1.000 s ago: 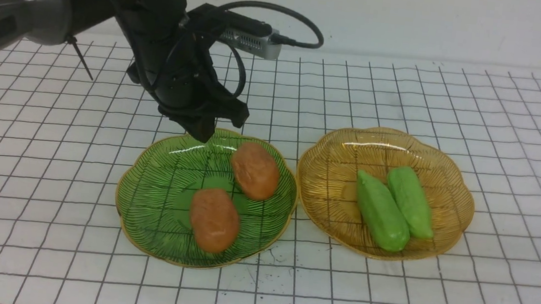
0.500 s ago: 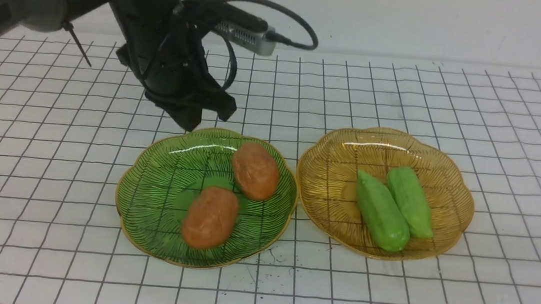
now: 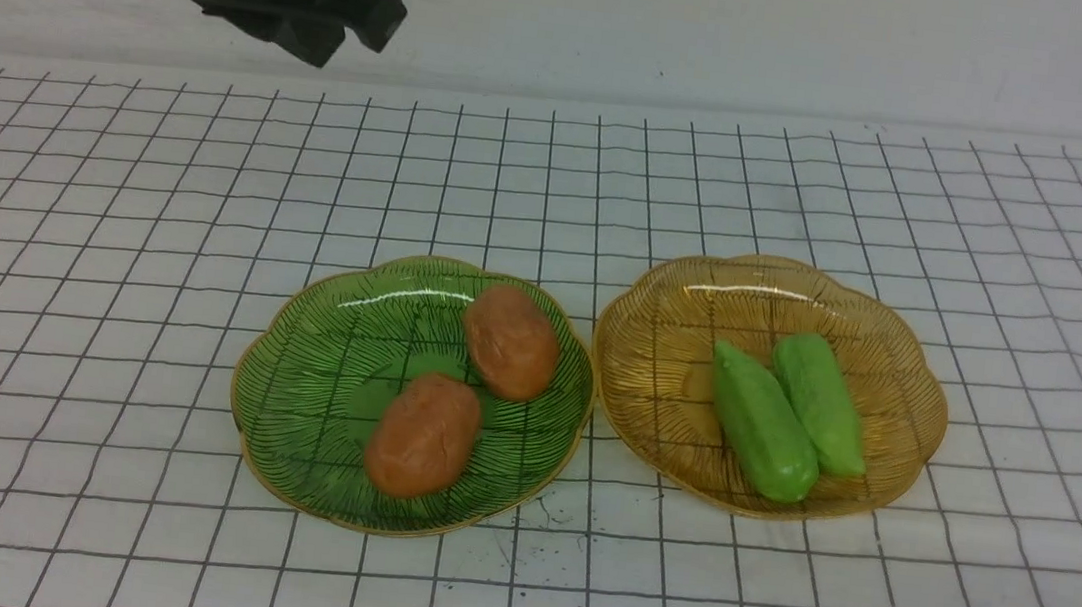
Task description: Put different types of vegetables on the plate.
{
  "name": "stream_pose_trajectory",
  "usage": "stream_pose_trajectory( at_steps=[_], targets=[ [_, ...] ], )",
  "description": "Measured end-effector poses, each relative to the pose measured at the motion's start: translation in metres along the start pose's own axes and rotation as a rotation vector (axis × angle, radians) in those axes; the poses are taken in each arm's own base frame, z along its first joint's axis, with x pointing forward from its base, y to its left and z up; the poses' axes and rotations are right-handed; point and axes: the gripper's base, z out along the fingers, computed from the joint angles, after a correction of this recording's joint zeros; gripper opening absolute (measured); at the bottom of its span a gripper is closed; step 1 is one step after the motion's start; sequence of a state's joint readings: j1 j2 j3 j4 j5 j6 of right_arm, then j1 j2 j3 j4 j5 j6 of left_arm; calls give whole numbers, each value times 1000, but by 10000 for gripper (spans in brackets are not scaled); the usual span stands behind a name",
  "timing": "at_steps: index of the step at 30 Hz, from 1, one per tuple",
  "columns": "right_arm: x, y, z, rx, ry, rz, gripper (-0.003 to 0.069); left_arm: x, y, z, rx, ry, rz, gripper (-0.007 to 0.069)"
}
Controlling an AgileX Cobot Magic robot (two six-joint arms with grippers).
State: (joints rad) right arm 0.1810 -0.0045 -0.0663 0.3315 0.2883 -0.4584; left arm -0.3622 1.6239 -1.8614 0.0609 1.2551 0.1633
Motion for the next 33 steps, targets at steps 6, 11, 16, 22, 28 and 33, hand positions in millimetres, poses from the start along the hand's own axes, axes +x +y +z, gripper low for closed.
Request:
stream_pose_trajectory(
  at_steps=[6,11,16,22,28,33],
  targets=[
    [36,-3,4,92,161,-174,15,8,-5,-12,48,-15,-47,-8],
    [39,-5,3,110,207,-258,15,40,-11,-32,59,7,-50,-8],
    [40,-5,3,111,210,-272,15,88,-12,-67,-2,-5,-35,-8],
    [40,-6,3,112,211,-276,15,147,-20,-101,-21,-52,-51,-8],
    [40,-5,3,113,212,-198,15,202,-30,-111,-19,-65,-75,-8],
    [40,-5,3,124,210,-44,15,231,-35,-111,-20,-72,-79,-8]
  ],
)
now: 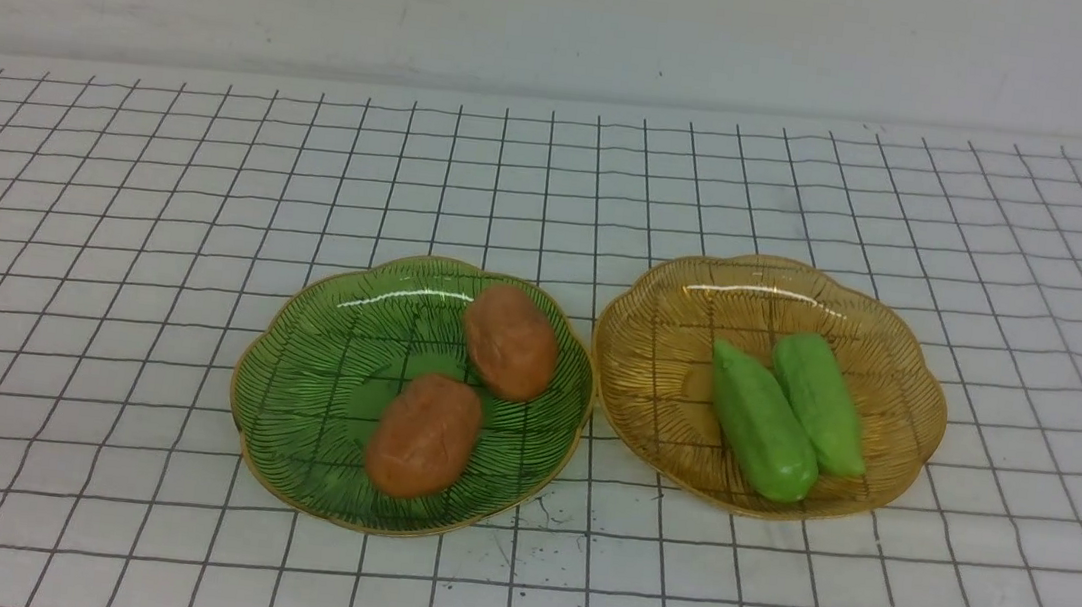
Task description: Put different types of vegetables on the plate.
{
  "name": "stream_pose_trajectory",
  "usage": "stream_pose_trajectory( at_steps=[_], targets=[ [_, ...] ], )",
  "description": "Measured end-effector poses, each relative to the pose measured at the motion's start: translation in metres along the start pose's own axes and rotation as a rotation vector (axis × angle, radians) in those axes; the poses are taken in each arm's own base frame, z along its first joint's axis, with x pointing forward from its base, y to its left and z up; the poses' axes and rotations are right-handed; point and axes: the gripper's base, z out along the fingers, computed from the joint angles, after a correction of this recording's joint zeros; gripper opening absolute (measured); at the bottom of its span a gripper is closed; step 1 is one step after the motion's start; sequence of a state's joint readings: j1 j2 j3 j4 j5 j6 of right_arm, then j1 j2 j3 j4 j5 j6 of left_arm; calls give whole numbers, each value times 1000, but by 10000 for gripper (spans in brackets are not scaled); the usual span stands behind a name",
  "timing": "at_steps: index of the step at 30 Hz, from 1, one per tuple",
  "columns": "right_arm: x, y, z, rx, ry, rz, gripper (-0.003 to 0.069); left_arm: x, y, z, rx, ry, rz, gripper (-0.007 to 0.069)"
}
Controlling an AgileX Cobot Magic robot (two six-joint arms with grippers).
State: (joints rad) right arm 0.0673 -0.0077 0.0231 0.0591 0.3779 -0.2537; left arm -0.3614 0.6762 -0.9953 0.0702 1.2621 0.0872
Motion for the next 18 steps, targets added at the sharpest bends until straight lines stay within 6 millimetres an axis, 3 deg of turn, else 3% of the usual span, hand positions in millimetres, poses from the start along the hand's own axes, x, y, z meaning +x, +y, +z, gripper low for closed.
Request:
stream_pose_trajectory(
  at_steps=[8,18],
  targets=[
    [0,0,0,-1,2,85,15,18,-3,-1,7,-2,-18,-8],
    [1,-4,0,67,15,86,15,20,-3,-3,10,-8,-40,-8]
  ],
)
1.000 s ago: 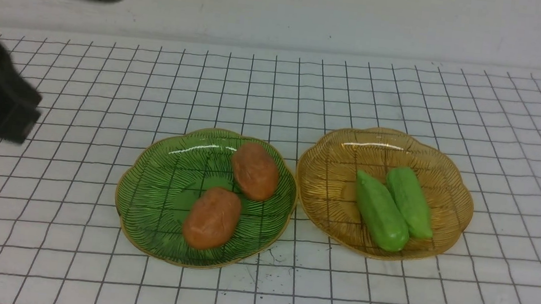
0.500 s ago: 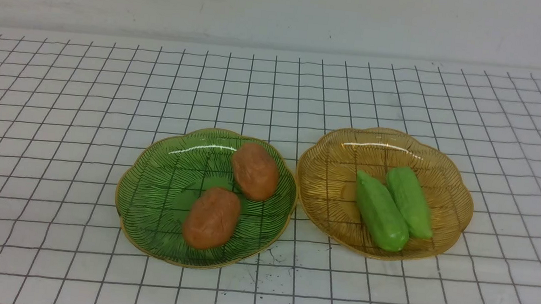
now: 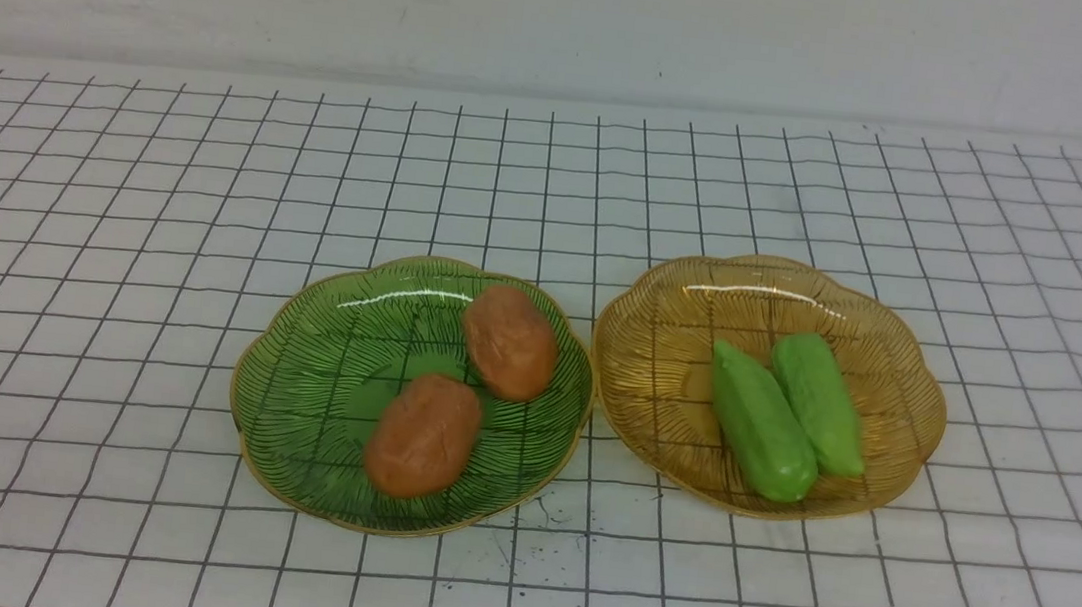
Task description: Put different types of vegetables on the plate.
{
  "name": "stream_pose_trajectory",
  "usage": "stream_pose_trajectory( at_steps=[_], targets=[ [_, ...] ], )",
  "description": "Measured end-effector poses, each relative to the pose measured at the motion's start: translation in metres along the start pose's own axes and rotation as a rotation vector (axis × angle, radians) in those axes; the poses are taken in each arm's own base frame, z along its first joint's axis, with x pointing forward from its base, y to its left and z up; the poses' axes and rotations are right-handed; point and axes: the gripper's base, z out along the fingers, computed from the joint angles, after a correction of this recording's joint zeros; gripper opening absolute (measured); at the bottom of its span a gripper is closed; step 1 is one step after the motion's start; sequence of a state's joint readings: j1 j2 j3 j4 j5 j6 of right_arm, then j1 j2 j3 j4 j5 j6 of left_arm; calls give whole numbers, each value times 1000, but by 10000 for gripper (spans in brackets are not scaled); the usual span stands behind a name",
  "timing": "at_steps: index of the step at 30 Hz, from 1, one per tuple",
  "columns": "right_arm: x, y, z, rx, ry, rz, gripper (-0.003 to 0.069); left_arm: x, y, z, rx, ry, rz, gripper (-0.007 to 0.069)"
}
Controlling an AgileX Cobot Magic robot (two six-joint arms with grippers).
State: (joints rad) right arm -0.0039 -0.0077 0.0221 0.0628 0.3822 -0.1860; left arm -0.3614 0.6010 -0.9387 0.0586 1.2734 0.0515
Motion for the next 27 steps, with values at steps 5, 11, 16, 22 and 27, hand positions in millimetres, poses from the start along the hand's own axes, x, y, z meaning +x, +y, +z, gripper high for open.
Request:
stream_pose_trajectory(
  at_steps=[5,11,16,22,27],
  targets=[
    [0,0,0,0,0,-1,15,8,-2,-10,21,-50,-31,-8],
    [0,0,0,0,0,-1,15,46,-8,-20,60,-224,-56,-8],
    [0,0,0,0,0,-1,15,55,-11,1,75,-559,-151,-8],
    [0,0,0,0,0,-1,15,54,-12,32,95,-818,-213,-8],
    [0,0,0,0,0,-1,15,61,-13,51,93,-819,-215,-8]
  ],
)
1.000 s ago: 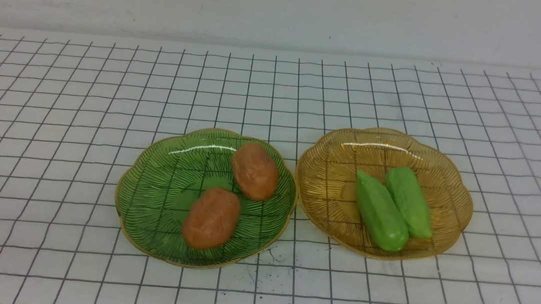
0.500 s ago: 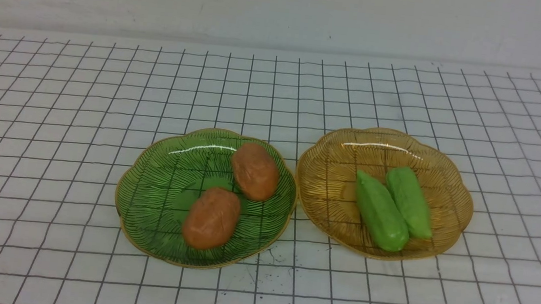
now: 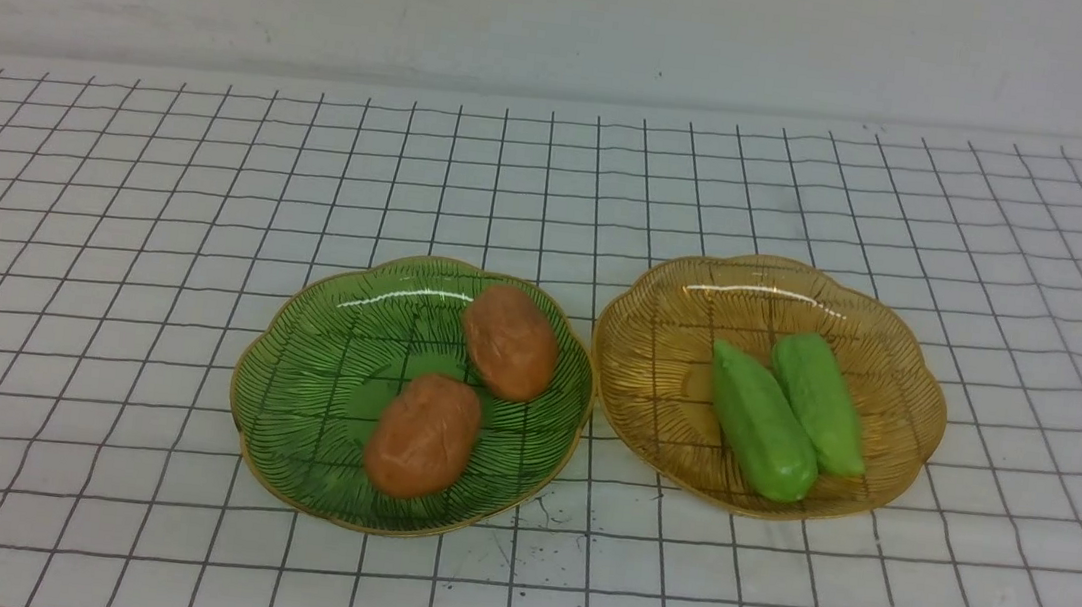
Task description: Put different types of vegetables on the plate.
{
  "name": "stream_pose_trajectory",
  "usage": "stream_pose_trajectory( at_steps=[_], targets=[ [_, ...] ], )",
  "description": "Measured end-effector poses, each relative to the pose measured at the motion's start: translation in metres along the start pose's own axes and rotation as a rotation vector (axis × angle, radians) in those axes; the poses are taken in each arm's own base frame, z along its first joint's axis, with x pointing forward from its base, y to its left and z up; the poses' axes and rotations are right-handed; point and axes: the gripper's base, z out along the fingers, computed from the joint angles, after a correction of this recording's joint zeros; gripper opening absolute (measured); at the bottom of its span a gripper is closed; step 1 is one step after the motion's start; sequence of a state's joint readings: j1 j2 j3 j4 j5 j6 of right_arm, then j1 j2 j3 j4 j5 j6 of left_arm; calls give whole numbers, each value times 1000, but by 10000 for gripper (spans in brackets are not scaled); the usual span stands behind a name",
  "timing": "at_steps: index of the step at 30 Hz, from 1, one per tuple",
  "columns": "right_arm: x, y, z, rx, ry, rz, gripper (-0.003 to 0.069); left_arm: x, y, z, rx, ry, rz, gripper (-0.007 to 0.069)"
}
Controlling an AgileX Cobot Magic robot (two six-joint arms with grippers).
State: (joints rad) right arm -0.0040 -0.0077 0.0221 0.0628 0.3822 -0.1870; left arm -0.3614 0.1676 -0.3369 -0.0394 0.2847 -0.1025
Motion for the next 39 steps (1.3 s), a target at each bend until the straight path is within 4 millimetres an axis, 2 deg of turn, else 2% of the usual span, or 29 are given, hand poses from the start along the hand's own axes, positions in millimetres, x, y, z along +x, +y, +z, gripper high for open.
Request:
stream_pose_trajectory(
  at_steps=[2,12,17,20,23,27,39],
  targets=[
    [0,0,0,0,0,0,15,6,1,2,-3,18,0,-8],
    [0,0,0,0,0,-2,15,62,11,12,-52,169,50,-8],
    [0,0,0,0,0,-2,15,95,26,10,-211,204,99,-8],
    [0,0,0,0,0,-2,15,106,31,7,-267,200,87,-8],
    [0,0,0,0,0,-2,15,108,32,2,-311,172,81,-8],
    [0,0,0,0,0,-1,15,116,33,-2,-339,249,72,-8],
    [0,0,0,0,0,-1,15,117,33,-3,-338,254,78,-8]
  ],
)
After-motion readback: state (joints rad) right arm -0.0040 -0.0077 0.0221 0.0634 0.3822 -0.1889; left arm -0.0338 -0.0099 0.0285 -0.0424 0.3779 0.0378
